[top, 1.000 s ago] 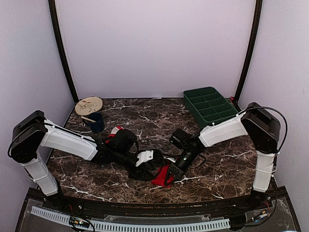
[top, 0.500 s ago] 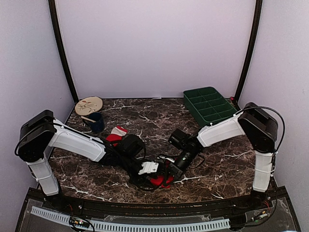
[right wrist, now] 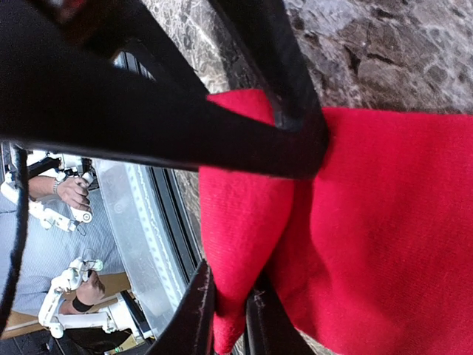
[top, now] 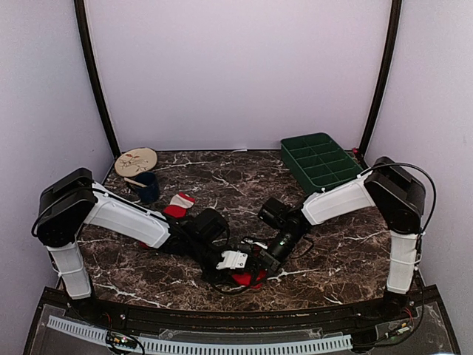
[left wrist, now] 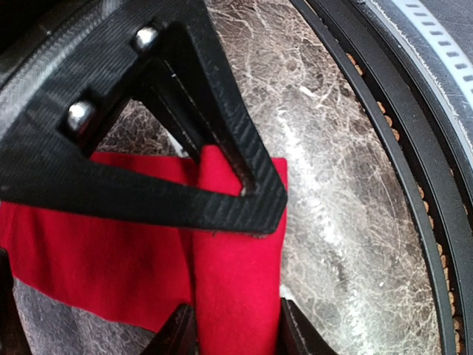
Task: Roll the socks
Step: Roll the sock at the center of the board.
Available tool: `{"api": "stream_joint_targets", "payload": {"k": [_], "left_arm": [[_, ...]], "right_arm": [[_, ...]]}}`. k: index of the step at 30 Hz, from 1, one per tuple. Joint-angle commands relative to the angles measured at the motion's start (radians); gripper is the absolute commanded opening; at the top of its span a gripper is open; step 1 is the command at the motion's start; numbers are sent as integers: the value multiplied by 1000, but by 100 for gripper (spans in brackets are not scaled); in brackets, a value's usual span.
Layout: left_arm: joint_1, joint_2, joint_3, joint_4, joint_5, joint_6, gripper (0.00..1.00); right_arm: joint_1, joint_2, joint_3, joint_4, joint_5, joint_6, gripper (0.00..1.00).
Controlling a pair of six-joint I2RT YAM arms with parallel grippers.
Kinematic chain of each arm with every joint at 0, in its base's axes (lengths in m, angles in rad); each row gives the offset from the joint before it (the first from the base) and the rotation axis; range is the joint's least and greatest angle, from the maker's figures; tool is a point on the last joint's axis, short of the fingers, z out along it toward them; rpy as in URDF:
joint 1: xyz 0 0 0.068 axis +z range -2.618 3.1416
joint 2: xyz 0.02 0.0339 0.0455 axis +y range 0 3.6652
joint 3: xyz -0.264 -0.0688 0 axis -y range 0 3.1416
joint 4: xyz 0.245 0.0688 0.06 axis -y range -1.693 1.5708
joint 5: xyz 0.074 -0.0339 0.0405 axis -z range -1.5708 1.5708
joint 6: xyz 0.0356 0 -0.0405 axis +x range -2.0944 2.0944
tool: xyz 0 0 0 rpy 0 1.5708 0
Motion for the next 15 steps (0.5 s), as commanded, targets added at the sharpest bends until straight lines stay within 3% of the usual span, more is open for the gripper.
{"api": "stream_joint_targets", "payload": {"k": [1,9,15], "left_arm": [[-9,18,26,-17,-31,32,38],[-11,49,72,-73,1,51,24],[-11,54,100,-153,20,94,16]], "right_arm": [[0,8,9,-18,-24,-5,11],[-1,11,14,-50,-11,-24,12],[-1,-23,16,-63,61,-7,28]]}}
